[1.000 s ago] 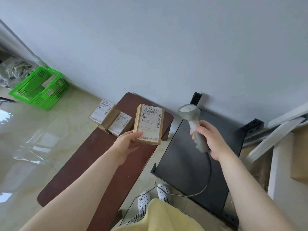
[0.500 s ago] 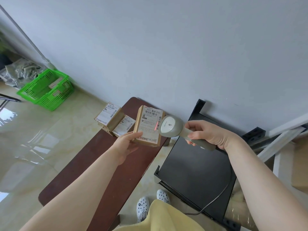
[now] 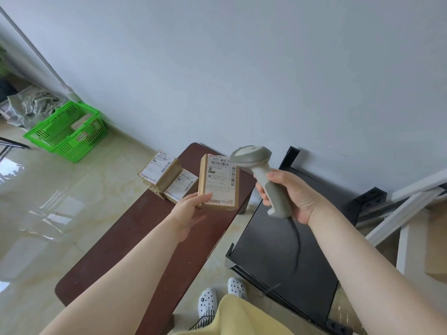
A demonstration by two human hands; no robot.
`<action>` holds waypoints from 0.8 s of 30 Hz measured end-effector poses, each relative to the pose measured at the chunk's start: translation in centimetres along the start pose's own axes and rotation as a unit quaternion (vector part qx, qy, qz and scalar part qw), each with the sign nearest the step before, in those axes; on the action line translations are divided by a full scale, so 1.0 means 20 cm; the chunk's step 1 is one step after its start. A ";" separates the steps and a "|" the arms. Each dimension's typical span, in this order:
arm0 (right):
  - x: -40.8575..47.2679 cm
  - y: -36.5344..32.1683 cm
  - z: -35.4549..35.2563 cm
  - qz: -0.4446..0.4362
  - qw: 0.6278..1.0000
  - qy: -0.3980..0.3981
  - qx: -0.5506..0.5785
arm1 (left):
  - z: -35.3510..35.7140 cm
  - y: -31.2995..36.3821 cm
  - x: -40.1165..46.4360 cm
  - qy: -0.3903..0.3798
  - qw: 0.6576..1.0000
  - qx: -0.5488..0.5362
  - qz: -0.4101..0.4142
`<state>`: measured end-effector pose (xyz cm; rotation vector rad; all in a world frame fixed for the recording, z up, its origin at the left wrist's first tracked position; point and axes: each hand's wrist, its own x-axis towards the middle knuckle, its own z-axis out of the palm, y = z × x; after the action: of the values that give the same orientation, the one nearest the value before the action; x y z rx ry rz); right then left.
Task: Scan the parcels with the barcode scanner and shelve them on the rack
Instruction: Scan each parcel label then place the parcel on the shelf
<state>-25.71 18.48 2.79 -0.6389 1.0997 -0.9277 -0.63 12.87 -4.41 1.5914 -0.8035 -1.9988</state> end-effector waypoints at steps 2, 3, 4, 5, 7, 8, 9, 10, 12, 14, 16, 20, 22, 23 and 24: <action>0.02 0.01 0.07 0.015 0.997 0.032 0.072 | 0.03 -0.01 0.02 -0.003 1.000 -0.008 -0.001; 0.03 0.02 0.10 0.022 0.994 0.043 0.101 | 0.05 -0.01 0.03 -0.002 1.000 -0.007 0.001; 0.04 0.02 0.13 0.027 0.991 0.049 0.123 | 0.06 -0.01 0.04 0.000 1.000 -0.007 0.002; 0.05 0.03 0.15 0.028 0.989 0.051 0.139 | 0.08 -0.02 0.04 0.002 1.000 -0.003 0.004; 0.05 0.04 0.18 0.029 0.986 0.054 0.158 | 0.10 -0.02 0.04 0.001 1.000 0.009 0.009; 0.06 0.05 0.19 0.031 0.984 0.057 0.165 | 0.10 -0.02 0.04 0.000 1.000 0.014 0.012; 0.05 0.05 0.21 0.035 0.982 0.060 0.173 | 0.11 -0.02 0.04 -0.002 1.000 0.016 0.014; 0.05 0.06 0.22 0.040 0.981 0.064 0.181 | 0.11 -0.02 0.04 -0.002 1.000 0.016 0.016; 0.05 0.07 0.24 0.047 0.976 0.076 0.198 | 0.12 -0.02 0.04 0.002 1.000 0.016 0.018; 0.06 0.07 0.25 0.050 0.971 0.088 0.217 | 0.12 -0.02 0.04 0.005 1.000 0.016 0.019; 0.06 0.07 0.26 0.052 0.967 0.094 0.230 | 0.12 -0.02 0.05 0.007 1.000 0.019 0.018; 0.07 0.08 0.26 0.055 0.967 0.096 0.230 | 0.12 -0.03 0.05 0.003 1.000 0.022 0.014; 0.07 0.09 0.25 0.054 0.966 0.095 0.233 | 0.12 -0.03 0.05 0.000 1.000 0.021 0.014; 0.07 0.10 0.25 0.053 0.966 0.095 0.236 | 0.12 -0.02 0.05 0.000 1.000 0.020 0.014; 0.07 0.10 0.25 0.049 0.966 0.095 0.237 | 0.12 -0.02 0.05 0.001 1.000 0.019 0.014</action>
<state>-20.21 18.16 2.24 -0.1021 1.0158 -1.1325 -3.17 12.94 -5.08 1.5943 -0.8644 -1.9738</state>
